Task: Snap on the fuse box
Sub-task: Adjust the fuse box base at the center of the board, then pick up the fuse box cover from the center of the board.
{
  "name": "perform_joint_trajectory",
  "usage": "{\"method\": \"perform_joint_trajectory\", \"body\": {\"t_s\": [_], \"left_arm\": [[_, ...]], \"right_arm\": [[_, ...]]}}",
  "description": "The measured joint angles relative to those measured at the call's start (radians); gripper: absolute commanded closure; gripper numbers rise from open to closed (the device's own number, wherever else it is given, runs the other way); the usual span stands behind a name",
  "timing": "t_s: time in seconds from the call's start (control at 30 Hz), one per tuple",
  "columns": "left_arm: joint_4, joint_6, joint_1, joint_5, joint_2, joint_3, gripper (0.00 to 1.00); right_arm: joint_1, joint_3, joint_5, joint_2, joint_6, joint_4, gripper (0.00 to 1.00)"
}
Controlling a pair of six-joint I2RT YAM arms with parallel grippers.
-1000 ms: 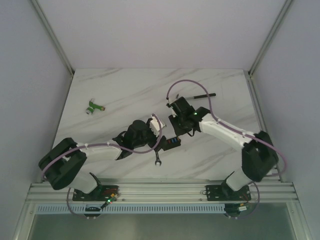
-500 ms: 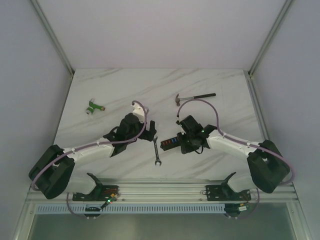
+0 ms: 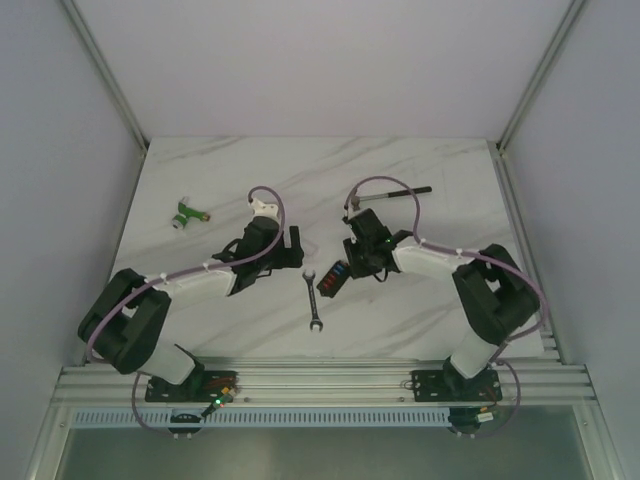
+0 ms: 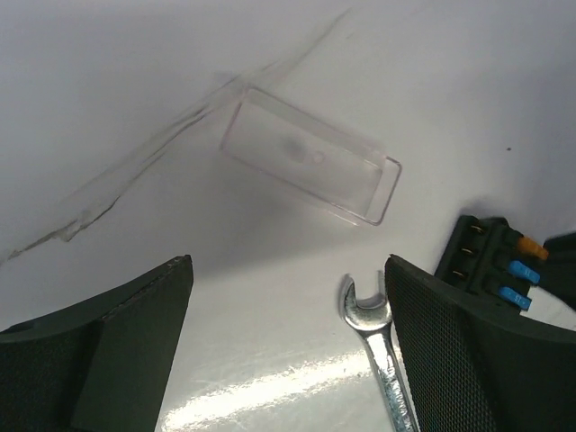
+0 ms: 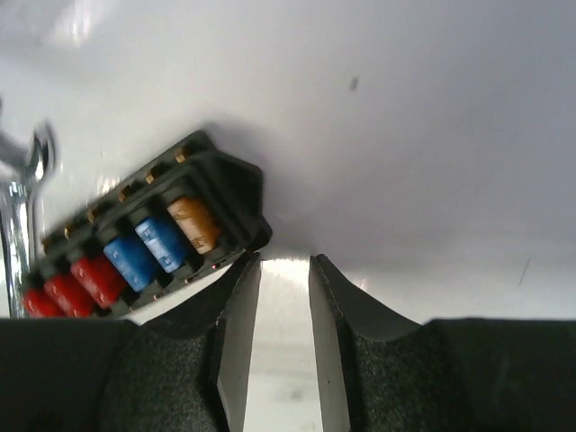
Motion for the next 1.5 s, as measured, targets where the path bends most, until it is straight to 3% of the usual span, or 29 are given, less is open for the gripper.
{"method": "perform_joint_trajectory", "body": {"t_s": [0.17,0.33,0.53,0.63,0.77,1.13,1.4,1.5], "left_arm": [[-0.04,-0.025,0.001,-0.032,0.043,0.041,0.03],[-0.071,-0.057,0.003,-0.085,0.082,0.105,0.03],[-0.104,-0.125,0.003,-0.154,0.152,0.167,0.03],[-0.116,-0.155,0.003,-0.186,0.188,0.19,0.03],[-0.129,-0.18,0.003,-0.218,0.241,0.238,0.04],[-0.195,-0.187,-0.018,-0.284,0.404,0.394,0.09],[-0.257,-0.167,-0.029,-0.355,0.416,0.404,0.23],[-0.283,-0.149,-0.028,-0.354,0.385,0.372,0.33]], "right_arm": [[-0.034,0.111,0.013,0.106,-0.062,0.049,0.63],[-0.058,0.142,0.018,0.116,-0.107,0.074,0.53],[-0.111,0.023,0.09,-0.05,-0.12,0.099,0.28],[-0.138,-0.066,0.133,-0.155,-0.108,0.124,0.2],[-0.151,-0.139,0.164,-0.218,-0.097,0.166,0.18],[-0.16,-0.164,0.158,-0.176,-0.092,0.221,0.18],[-0.16,-0.165,0.142,-0.174,-0.092,0.229,0.18],[-0.16,-0.165,0.137,-0.172,-0.092,0.229,0.18]]}}
